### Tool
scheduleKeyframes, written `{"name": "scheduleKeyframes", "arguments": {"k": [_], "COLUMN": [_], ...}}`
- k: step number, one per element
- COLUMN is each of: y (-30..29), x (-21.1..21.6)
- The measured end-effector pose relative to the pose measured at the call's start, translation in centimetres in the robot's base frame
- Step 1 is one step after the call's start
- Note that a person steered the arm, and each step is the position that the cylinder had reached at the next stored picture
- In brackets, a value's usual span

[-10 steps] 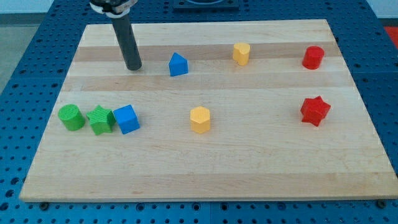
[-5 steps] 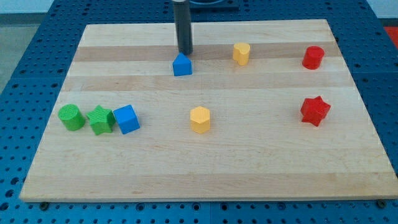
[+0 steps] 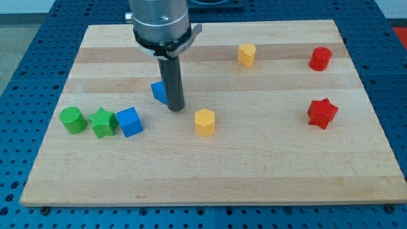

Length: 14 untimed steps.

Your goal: Move blue triangle closer to the blue cube

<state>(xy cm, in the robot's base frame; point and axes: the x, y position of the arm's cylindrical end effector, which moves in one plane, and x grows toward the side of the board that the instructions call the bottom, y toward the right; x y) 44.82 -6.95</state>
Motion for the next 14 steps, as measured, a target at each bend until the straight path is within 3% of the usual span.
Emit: {"name": "scheduleKeyframes", "arguments": {"k": [1, 2, 3, 4, 6, 7, 10, 12, 14], "y": [0.7, 3.2, 3.8, 0.2, -0.3, -0.3, -3.1, -2.8, -2.8], "x": [-3.2, -9.7, -11.2, -14.2, -13.6, -10.8, -10.8, -5.2, -2.8]}}
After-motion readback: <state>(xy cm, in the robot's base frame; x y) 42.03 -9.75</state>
